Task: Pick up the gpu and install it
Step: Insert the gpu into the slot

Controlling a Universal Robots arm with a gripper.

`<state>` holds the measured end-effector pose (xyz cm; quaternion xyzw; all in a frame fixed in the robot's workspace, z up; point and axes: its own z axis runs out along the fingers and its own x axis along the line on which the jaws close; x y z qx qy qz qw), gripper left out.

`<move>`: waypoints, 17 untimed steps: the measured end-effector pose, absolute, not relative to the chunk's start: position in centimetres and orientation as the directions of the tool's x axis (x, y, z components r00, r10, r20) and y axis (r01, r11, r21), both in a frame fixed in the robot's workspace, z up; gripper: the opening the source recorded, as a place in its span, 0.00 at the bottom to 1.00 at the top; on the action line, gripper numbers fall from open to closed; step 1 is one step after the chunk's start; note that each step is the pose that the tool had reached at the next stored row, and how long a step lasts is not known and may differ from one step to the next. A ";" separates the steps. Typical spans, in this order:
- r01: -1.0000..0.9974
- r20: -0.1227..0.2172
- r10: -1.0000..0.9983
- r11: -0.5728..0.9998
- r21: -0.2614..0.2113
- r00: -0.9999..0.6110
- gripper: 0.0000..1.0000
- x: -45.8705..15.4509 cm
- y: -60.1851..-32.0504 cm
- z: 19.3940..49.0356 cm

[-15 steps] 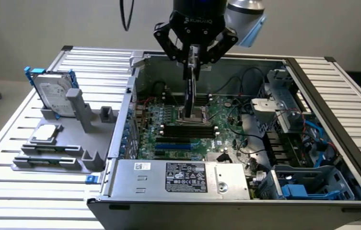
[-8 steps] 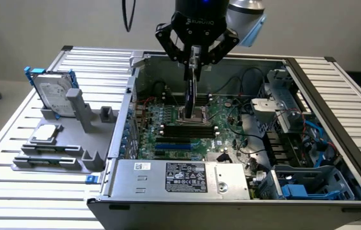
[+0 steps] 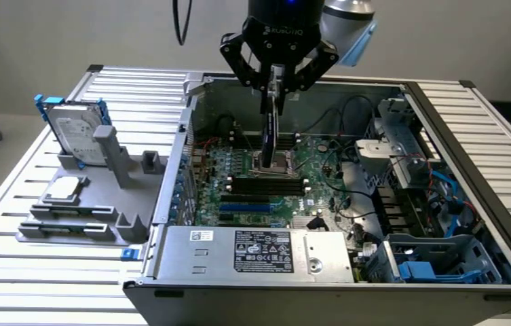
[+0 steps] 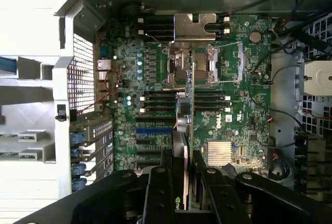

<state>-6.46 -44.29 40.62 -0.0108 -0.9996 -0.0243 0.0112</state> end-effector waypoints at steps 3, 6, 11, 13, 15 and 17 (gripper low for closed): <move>0.022 0.023 0.021 0.999 0.049 -1.000 0.26 -6.5 -44.3 40.6; 0.022 0.023 0.021 0.999 0.049 -1.000 0.26 -6.5 -44.3 40.6; -0.041 0.019 -0.042 0.998 0.050 -0.999 0.26 -6.4 -44.3 40.6; -0.077 0.016 -0.078 0.996 0.049 -0.997 0.26 -6.5 -44.3 40.6; -0.113 0.011 -0.113 0.992 0.049 -0.993 0.26 -6.5 -44.3 40.6; -0.149 0.006 -0.150 0.988 0.048 -0.989 0.26 -6.4 -44.3 40.6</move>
